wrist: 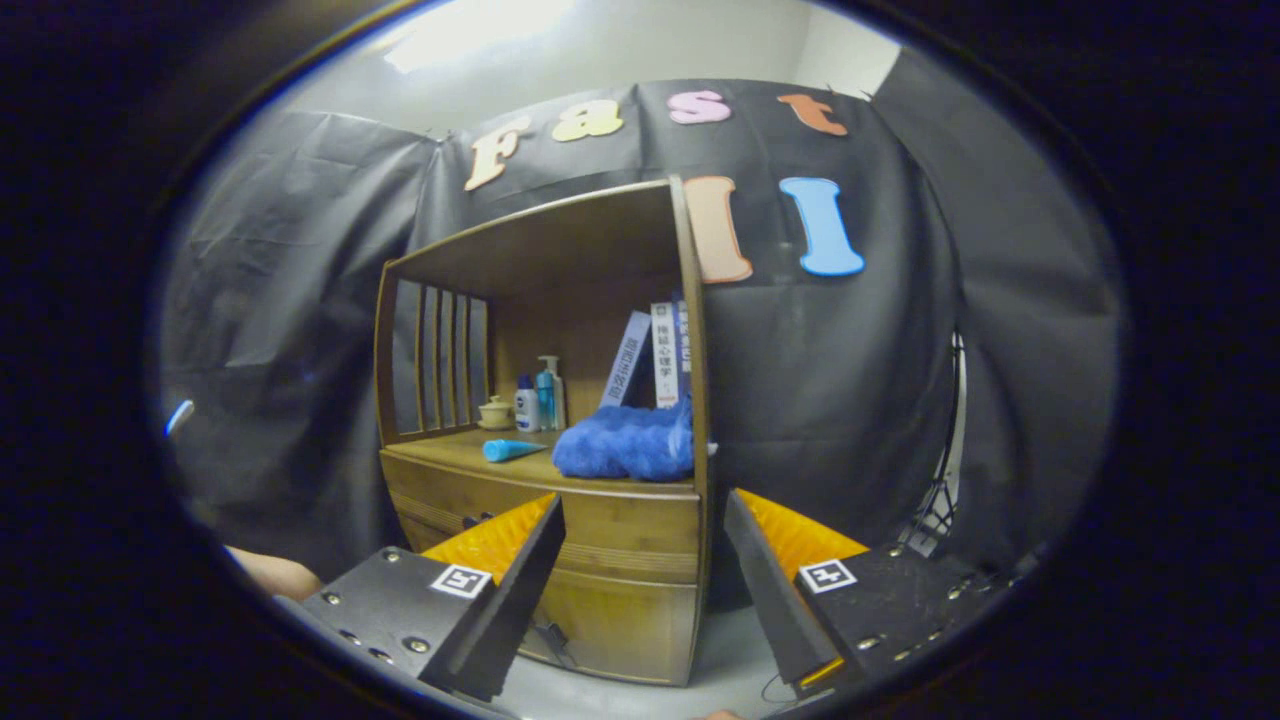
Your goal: Pull open the drawer, take out the items inside it, and place them on the countertop above the cabinet.
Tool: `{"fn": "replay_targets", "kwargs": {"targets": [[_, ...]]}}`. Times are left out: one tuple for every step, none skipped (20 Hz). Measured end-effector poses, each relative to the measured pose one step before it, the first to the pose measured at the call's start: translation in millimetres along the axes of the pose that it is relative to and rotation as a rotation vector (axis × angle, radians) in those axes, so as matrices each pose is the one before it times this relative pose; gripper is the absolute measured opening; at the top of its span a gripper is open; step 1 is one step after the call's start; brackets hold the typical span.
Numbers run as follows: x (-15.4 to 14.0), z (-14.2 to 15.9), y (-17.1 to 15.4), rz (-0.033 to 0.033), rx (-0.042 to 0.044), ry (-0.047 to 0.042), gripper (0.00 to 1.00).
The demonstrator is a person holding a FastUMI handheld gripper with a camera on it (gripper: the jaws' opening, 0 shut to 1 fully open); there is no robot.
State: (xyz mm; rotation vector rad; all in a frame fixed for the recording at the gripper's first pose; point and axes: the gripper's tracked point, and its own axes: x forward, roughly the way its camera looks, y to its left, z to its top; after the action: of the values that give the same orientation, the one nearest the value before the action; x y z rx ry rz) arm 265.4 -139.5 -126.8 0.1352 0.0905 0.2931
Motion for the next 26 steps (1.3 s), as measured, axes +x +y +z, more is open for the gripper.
{"fn": "replay_targets", "kwargs": {"targets": [[-5.39, -9.28, -5.69, -0.01433, 0.01952, 0.00646, 0.97], [-5.0, -8.74, -5.92, -0.01654, 0.0173, 0.01045, 0.98], [-5.0, -8.47, -4.49, -0.0131, 0.01389, 0.00984, 0.98], [-5.01, -6.35, -4.04, -0.01614, 0.00686, 0.00546, 0.98], [-4.0, -4.94, -3.4, -0.01405, 0.0044, 0.00068, 0.99], [-4.23, -2.66, -1.72, -0.01065, 0.00564, 0.00036, 0.99], [-3.78, -3.03, -1.26, -0.01235, 0.00576, -0.00003, 0.99], [-4.4, -1.69, -2.07, -0.01128, 0.00583, -0.00187, 0.99], [-3.47, 0.8, -1.26, -0.01035, 0.00309, -0.00458, 0.99], [-3.5, 1.72, -0.79, -0.00944, 0.00035, -0.00714, 0.99], [-2.81, 1.61, -0.84, -0.01025, -0.00299, -0.00508, 0.99], [-2.49, 1.59, 0.92, -0.00168, -0.0035, -0.00264, 0.99], [-2.55, 0.89, 1.14, -0.0022, -0.00391, -0.00222, 0.99], [-2.24, 0.8, 0.41, -0.0031, -0.00509, -0.0027, 0.99], [-3.57, 1.56, 0.51, -0.00067, -0.00301, -0.00439, 0.99], [-1.61, 0.83, 0.23, -0.00111, -0.00201, -0.0032, 0.99], [-1.29, -0.77, -0.92, -0.00467, -0.00074, -0.00097, 0.99], [-0.92, 0.57, 0.36, -0.00011, 0.003, -0.00272, 0.99], [-1.75, 0.98, 0.83, -0.00073, 0.00227, -0.00257, 0.99], [-0.11, 1.06, -0.21, -0.00134, -0.00008, -0.00314, 0.99], [-0.59, -0.05, -0.5, -0.0024, 0.00067, -0.00253, 0.99], [0.37, 1.06, -0.16, -0.00046, 0.00133, -0.00175, 0.99], [-0.57, -0.06, -0.06, -0.00145, 0.0033, -0.0022, 0.99], [0.04, 1.59, 0.4, 0.0002, 0.00403, -0.0025, 0.99], [-0.51, -0.04, 0.08, -0.001, 0.00234, -0.00296, 0.99], [-0.49, 1.29, -0.28, -0.00166, 0.00035, -0.00387, 0.99]]}}
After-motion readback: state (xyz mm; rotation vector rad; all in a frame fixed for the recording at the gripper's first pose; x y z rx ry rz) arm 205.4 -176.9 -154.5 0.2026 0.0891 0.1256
